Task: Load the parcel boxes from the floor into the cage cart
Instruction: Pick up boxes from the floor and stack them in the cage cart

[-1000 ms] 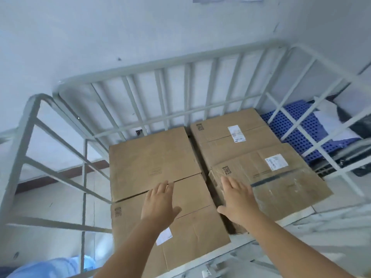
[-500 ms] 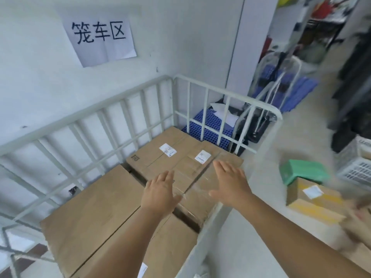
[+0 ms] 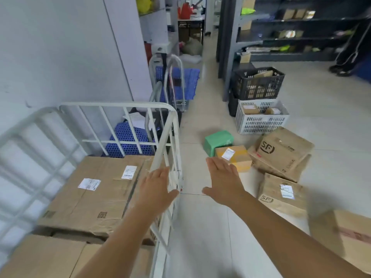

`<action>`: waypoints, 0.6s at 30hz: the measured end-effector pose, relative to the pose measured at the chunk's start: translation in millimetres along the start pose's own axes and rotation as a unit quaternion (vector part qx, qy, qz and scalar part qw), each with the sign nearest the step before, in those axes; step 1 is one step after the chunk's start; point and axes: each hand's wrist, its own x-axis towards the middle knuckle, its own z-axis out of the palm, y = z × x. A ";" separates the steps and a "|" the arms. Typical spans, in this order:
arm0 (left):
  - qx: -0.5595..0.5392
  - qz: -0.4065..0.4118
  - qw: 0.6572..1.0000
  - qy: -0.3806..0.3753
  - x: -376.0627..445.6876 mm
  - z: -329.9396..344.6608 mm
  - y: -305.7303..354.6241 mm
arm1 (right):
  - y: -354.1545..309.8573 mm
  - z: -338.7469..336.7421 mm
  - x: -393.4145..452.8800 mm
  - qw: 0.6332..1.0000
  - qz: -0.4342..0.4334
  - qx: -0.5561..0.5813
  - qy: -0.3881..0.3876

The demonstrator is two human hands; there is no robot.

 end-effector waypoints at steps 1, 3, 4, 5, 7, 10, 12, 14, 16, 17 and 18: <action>0.004 0.015 1.000 -0.005 8.4 3.3 15.5 | 16.2 -2.0 -2.5 1.000 0.017 0.000 0.002; 0.008 0.042 0.999 -0.018 24.6 11.2 47.2 | 49.3 -6.4 -8.6 0.999 0.051 0.001 0.004; 0.013 0.056 0.998 -0.024 32.3 15.7 63.5 | 66.3 -8.4 -11.7 0.998 0.067 0.001 0.005; 0.019 0.072 0.997 -0.030 39.9 20.6 80.2 | 83.6 -10.2 -15.0 0.997 0.081 0.002 0.005; 0.025 0.099 0.994 -0.045 53.4 30.6 113.7 | 118.8 -13.5 -22.1 0.994 0.106 0.004 0.000; 0.028 0.132 0.989 -0.060 72.2 46.0 163.3 | 170.9 -17.9 -32.8 0.989 0.144 0.014 -0.005; 0.035 0.154 0.985 -0.065 85.1 55.9 195.8 | 204.1 -21.1 -38.4 0.986 0.165 0.021 -0.003; 0.045 0.169 0.982 -0.072 97.4 64.7 226.2 | 235.0 -25.0 -43.6 0.983 0.183 0.024 0.002; 0.052 0.184 0.979 -0.075 109.4 73.7 254.4 | 263.3 -28.5 -49.5 0.979 0.200 0.023 0.007; 0.055 0.192 0.977 -0.078 115.4 78.8 267.7 | 276.4 -29.8 -52.7 0.978 0.209 0.022 0.009; 0.057 0.199 0.975 -0.082 120.9 84.2 281.2 | 289.1 -30.6 -56.1 0.976 0.219 0.021 0.010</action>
